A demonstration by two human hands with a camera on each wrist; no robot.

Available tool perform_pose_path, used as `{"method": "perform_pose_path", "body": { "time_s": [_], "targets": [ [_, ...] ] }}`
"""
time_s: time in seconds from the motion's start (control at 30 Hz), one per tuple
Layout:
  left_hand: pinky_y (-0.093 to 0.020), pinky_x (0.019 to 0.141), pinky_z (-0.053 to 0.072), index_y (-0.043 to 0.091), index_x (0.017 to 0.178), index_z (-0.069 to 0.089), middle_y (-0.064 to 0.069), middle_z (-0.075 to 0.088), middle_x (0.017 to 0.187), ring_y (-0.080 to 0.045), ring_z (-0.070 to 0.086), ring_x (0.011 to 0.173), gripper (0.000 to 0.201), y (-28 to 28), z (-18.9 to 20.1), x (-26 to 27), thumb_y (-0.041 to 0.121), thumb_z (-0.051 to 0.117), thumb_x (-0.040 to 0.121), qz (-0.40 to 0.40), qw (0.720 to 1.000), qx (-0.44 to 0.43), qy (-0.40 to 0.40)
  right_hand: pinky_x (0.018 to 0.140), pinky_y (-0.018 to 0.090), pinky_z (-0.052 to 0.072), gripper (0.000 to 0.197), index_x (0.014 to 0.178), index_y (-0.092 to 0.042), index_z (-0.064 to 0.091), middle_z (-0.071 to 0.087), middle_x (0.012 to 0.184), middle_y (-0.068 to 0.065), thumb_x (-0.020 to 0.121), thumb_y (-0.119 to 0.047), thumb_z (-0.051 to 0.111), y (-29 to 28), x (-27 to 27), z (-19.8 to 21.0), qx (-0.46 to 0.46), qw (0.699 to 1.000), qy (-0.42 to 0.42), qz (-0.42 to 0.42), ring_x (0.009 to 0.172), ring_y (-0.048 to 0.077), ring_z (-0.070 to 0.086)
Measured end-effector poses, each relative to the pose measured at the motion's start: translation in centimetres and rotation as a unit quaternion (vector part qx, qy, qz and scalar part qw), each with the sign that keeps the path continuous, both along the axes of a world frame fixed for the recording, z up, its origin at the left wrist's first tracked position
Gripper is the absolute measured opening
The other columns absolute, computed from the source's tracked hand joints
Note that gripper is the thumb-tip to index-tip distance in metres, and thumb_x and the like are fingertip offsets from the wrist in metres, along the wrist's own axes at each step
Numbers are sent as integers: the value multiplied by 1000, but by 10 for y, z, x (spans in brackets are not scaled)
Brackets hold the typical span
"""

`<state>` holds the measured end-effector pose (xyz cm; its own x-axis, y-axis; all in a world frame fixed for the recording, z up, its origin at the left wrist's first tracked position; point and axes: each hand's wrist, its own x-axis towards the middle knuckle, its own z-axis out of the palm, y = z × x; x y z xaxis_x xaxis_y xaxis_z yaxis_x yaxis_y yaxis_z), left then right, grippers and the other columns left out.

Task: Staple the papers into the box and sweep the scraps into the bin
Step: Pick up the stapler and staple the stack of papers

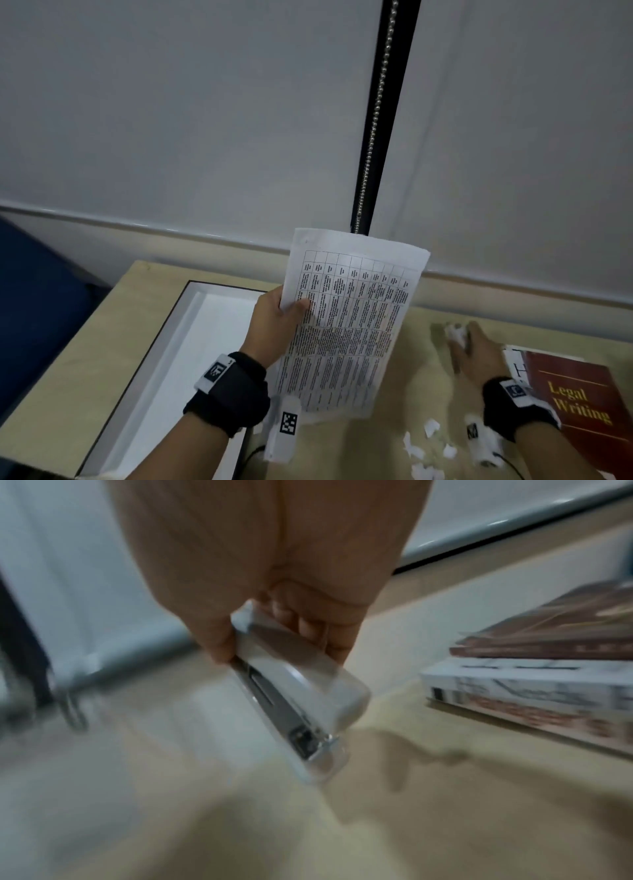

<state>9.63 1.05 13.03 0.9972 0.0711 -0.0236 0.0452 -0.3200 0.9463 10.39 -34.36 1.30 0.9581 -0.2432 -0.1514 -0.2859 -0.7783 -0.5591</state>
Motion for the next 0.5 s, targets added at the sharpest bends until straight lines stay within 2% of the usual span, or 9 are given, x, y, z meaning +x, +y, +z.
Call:
{"method": "perform_pose_path", "body": {
  "time_s": [0.03,0.1,0.17,0.23,0.3,0.33,0.37,0.43,0.5],
  "targets": [
    [-21,46,49,19,67,63,1,66,58,-7,58,50,26,-2,-1,-2,10,57,91,-4,1000,14,-1,53,32,34,25,84,-9,39,51,65,10,92,-24,57,2,2,20,34,996,-67,-46,64,29,53],
    [-32,48,51,12,69,62,-8,66,63,-15,56,54,21,-8,-3,-4,12,58,90,-20,999,33,8,50,31,33,24,82,-6,42,46,69,16,92,-21,58,11,7,70,145,964,-194,-108,62,23,45],
    [-22,47,48,12,70,61,-4,64,61,-14,55,53,20,-16,-4,-8,13,58,90,-41,998,54,13,56,24,45,12,82,-20,51,52,75,7,91,-23,58,27,12,124,280,909,-283,-122,64,13,51],
    [-12,43,42,16,67,59,6,61,58,-8,53,49,23,-26,-4,-12,13,58,89,-65,996,66,11,65,27,50,7,83,-30,59,57,79,-3,88,-25,61,45,18,169,399,850,-317,-132,69,9,55],
    [-10,43,39,20,62,55,7,59,55,-1,51,45,28,-34,-4,-17,14,58,90,-92,993,79,0,64,28,50,6,80,-28,64,57,79,-4,86,-25,64,66,24,199,500,794,-322,-124,69,11,54],
    [-12,43,39,20,61,53,6,58,54,-1,50,45,30,-37,-5,-19,15,58,90,-103,990,92,-10,63,27,50,9,78,-27,61,56,78,-4,87,-24,63,77,25,209,526,778,-324,-115,68,11,53],
    [-14,44,39,17,61,52,4,58,54,-2,49,45,30,-40,-6,-21,16,58,90,-111,988,106,-18,62,25,51,12,78,-27,57,54,77,-4,89,-23,61,89,25,217,534,773,-324,-108,68,10,53],
    [-21,47,40,10,65,56,-5,62,59,-9,51,49,25,-44,-7,-25,15,58,89,-121,986,114,-21,61,21,51,14,79,-24,51,51,76,-4,92,-23,58,112,23,223,523,783,-324,-95,68,10,53],
    [-18,46,40,7,69,59,-5,64,60,-7,52,49,21,-47,-8,-28,15,57,88,-124,986,109,-20,64,27,53,14,80,-21,49,50,77,1,93,-24,56,129,19,221,513,796,-313,-71,72,19,52]
  ]
}}
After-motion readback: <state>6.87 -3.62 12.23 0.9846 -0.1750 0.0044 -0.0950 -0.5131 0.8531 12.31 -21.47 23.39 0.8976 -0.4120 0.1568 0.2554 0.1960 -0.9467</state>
